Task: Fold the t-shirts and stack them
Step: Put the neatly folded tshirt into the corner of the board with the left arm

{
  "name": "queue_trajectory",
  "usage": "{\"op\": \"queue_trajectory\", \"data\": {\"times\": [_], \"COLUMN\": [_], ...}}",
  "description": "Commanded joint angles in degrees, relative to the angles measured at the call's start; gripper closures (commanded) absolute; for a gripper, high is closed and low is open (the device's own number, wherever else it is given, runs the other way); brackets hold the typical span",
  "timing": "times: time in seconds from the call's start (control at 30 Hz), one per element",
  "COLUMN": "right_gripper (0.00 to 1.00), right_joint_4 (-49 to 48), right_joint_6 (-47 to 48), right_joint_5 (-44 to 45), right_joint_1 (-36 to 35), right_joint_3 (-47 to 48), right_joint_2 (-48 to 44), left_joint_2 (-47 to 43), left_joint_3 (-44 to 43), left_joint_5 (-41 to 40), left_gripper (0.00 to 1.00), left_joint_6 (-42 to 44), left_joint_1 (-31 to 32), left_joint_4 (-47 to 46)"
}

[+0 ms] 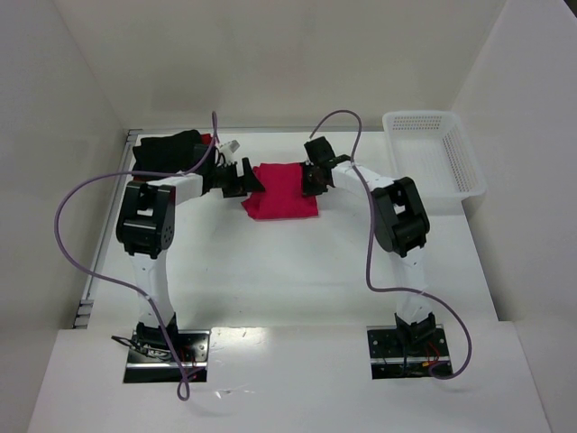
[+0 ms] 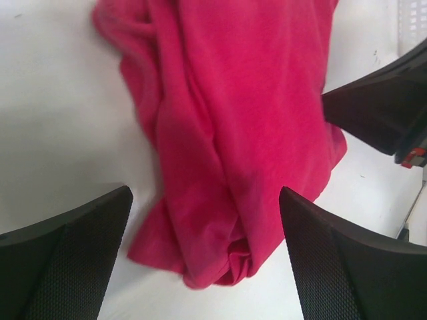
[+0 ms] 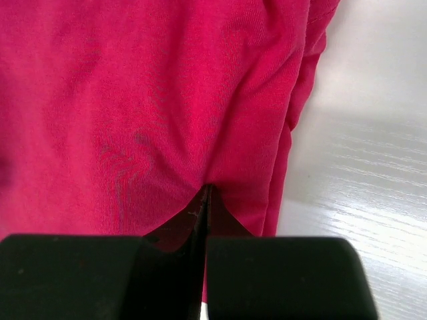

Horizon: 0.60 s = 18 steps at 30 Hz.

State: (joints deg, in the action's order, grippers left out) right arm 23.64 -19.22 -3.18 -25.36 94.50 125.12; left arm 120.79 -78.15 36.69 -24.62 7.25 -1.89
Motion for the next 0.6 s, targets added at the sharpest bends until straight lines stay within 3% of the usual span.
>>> {"op": "queue_trajectory", "data": {"times": [0.0, 0.37, 0.57], "right_gripper": [1.0, 1.0, 1.0], "right_joint_4": [-0.61, -1.14, -1.14], "right_joint_6": [-0.38, -0.9, -1.43], "right_joint_5": [0.81, -1.57, -2.8], "right_joint_1": [-0.21, -0.21, -0.21], "right_joint_3": [2.27, 3.32, 3.94], "right_joint_2": [0.92, 2.58, 3.11], "left_joint_2": [4.36, 7.0, 8.58], "left_joint_3": [-0.07, -1.13, -4.29], "left_joint_5": [0.67, 3.82, 1.2], "left_gripper": [0.01, 0.01, 0.01], "left_joint_6": [0.8, -2.09, -2.62], "left_joint_1": [1.46, 1.46, 3.91], "left_joint_4": [0.76, -2.06, -1.36]}}
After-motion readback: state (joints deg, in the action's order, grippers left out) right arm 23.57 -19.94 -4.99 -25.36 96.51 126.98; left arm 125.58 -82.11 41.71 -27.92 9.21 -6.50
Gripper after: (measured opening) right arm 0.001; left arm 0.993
